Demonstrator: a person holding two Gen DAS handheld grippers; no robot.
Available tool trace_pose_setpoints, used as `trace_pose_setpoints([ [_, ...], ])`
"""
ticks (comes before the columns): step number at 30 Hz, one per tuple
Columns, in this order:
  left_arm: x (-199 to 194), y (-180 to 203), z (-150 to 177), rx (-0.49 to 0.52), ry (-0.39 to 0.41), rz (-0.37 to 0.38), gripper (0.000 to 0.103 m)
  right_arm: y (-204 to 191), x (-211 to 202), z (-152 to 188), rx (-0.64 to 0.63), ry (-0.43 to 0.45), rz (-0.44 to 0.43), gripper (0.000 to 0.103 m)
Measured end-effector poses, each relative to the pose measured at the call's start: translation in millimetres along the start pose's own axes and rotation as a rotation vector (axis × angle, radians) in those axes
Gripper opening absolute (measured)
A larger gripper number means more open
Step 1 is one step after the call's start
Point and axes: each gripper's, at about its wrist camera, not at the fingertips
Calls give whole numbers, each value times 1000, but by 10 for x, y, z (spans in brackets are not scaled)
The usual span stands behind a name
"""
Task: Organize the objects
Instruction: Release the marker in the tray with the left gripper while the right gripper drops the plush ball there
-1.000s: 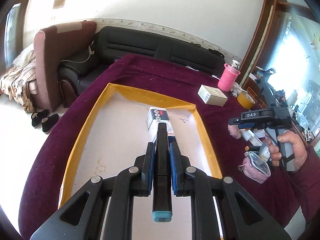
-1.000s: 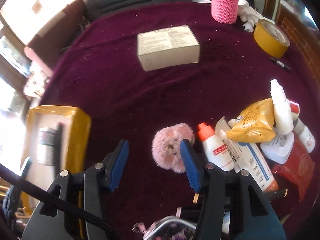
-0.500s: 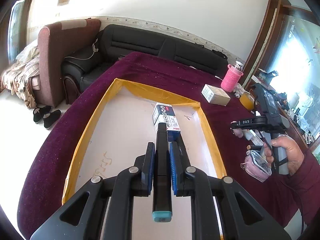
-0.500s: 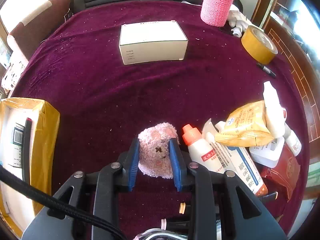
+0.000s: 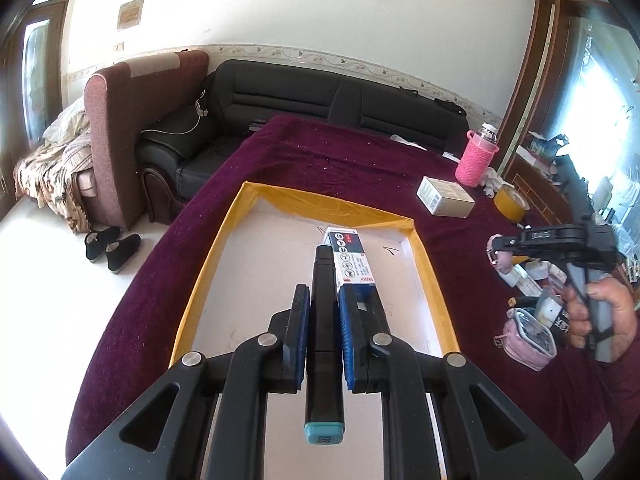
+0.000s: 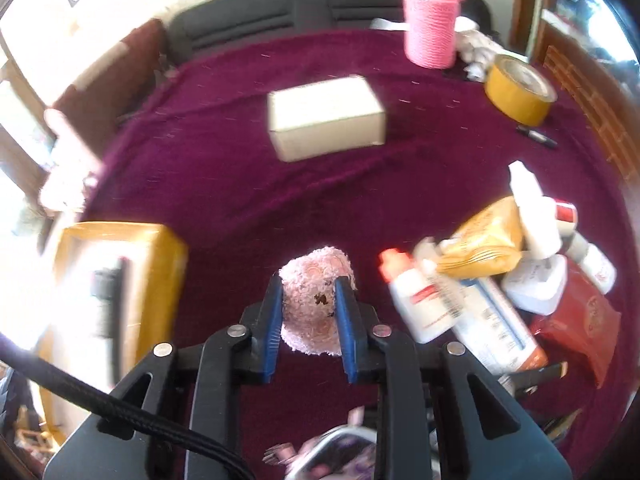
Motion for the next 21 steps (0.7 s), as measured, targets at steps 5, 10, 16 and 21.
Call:
trace_pose_setpoints([
  [5,298,-98,-170,10,-55,-24,12,-396,-246,32,-51,7,-153,22],
  [10,585,-219,-279,8,-107,-40,12,-913,-269,75,-108,-29,-263,23],
  [16,846,-347,-320,-18,-138,-51,12,-1380,-20,95,-138,-74,-245,23],
  [21,927,-378,-331,-36,-141,-50,12,-1570,166,92,-157,-77,-164,23],
])
Point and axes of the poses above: each gripper's, at about its wrist camera, not at the fingertips, and x roughly the way its jaws point, y to its right, z to its underside, and after that the axes turned 12 degrees about z, right-handed
